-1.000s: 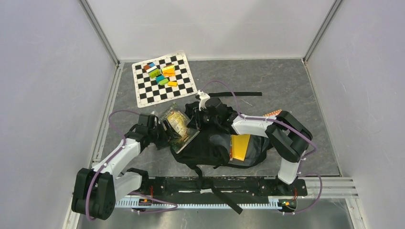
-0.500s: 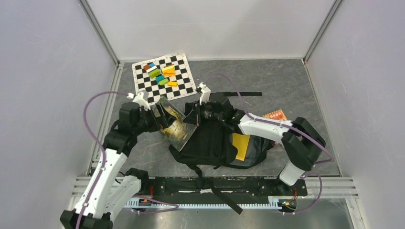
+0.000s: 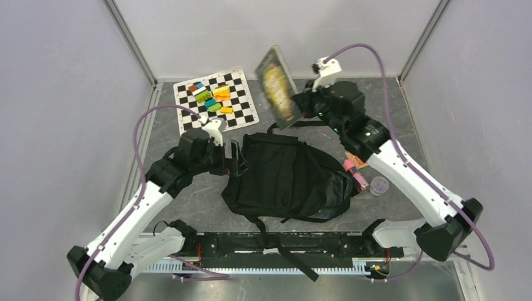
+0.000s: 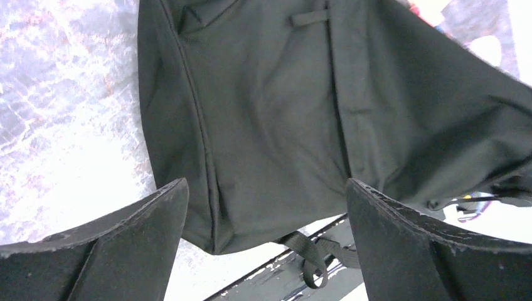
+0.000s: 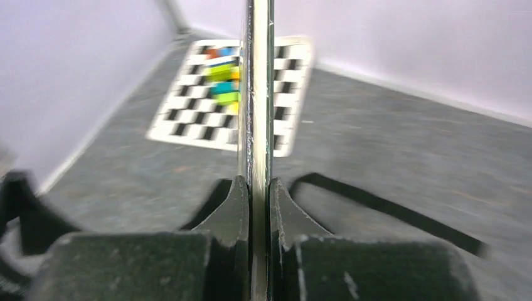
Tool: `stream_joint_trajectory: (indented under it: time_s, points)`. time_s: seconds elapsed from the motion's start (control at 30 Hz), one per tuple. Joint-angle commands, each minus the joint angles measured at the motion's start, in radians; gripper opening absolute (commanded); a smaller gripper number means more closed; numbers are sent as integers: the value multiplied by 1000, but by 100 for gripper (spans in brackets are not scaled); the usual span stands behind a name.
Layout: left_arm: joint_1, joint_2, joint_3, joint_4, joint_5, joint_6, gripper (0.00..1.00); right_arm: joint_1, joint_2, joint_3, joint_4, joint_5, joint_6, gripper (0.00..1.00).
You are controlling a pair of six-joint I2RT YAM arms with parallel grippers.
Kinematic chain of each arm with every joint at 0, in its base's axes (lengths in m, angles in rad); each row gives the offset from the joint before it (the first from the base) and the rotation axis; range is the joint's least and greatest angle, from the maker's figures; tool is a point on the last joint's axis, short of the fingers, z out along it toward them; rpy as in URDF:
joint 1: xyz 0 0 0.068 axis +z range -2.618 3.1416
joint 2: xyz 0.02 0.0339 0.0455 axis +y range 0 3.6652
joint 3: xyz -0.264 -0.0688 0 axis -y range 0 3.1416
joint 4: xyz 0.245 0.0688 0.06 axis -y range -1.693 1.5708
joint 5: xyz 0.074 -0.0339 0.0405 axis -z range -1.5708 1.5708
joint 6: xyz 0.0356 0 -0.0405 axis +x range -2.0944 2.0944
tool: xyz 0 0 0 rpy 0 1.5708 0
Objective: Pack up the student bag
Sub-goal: Pick up the book from the center of the board.
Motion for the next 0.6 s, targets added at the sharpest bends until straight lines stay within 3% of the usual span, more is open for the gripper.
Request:
stream_joint_trajectory:
  time_s: [0.0, 0.2, 0.27, 0.4, 0.57]
  points:
    - [-60, 114, -19, -3, -224, -110, 100, -128, -103, 24, -161, 173, -151, 0]
    - [-56, 182, -128, 98, -453, -196, 100, -178, -279, -103, -260, 233, -194, 0]
    - [-47, 208, -163, 172, -428, -197, 100, -178, -336, -155, -269, 214, -186, 0]
    - [-45, 310, -208, 322, -313, -198, 90, -178, -438, -239, -290, 180, -163, 0]
    - [-33, 441, -223, 383, -335, -208, 75, -178, -511, -243, -350, 162, -152, 0]
